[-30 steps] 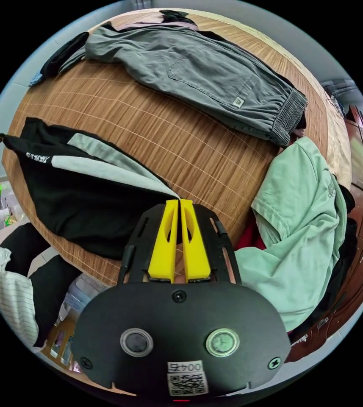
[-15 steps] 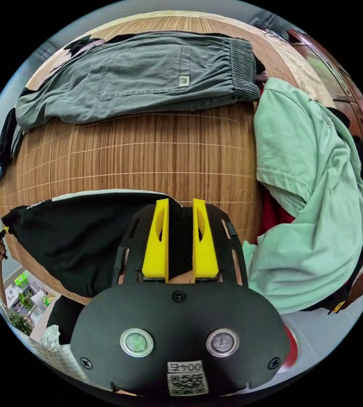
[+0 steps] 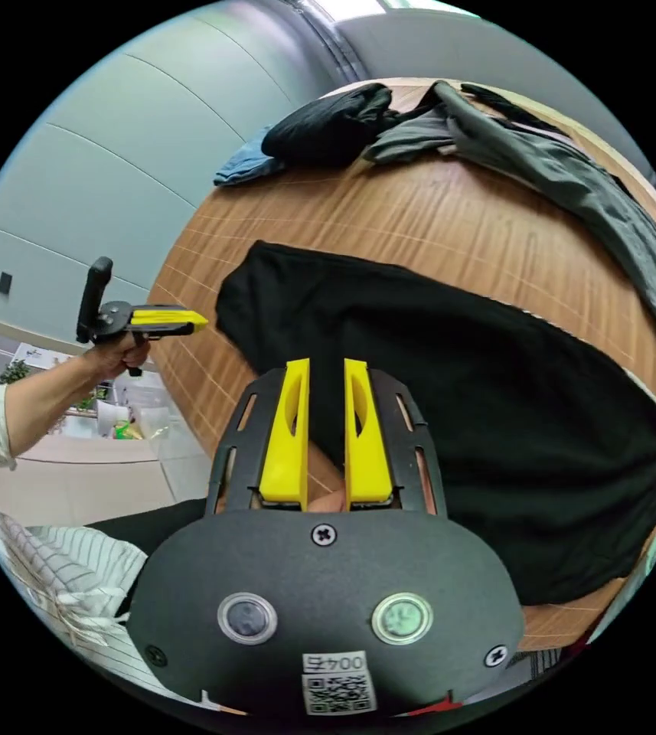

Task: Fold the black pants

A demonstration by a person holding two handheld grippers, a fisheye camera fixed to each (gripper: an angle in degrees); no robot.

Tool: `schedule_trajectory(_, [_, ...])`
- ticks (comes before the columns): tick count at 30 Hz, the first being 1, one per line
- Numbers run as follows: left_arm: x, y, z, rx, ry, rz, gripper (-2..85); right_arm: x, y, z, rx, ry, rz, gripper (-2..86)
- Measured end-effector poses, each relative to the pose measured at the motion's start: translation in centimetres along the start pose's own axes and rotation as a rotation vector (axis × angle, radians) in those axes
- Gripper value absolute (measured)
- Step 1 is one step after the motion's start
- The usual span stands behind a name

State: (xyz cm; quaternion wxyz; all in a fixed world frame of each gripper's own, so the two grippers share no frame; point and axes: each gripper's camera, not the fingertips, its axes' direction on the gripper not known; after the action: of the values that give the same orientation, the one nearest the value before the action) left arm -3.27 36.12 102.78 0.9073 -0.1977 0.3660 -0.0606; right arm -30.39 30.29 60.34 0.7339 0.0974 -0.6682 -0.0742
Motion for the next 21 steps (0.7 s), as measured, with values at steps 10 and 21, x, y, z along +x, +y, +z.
schedule_trajectory(10, [0.0,0.2,2.2,0.03,0.102,-0.106,7.9,-5.6,1.1,1.3,-0.014,-0.047,-0.015,6.5])
schedule_trajectory(21, [2.0,-0.9,3.6,0.04,0.108,-0.209,3.6,-2.2,3.9,4.8,-0.122,0.242,0.108,7.3])
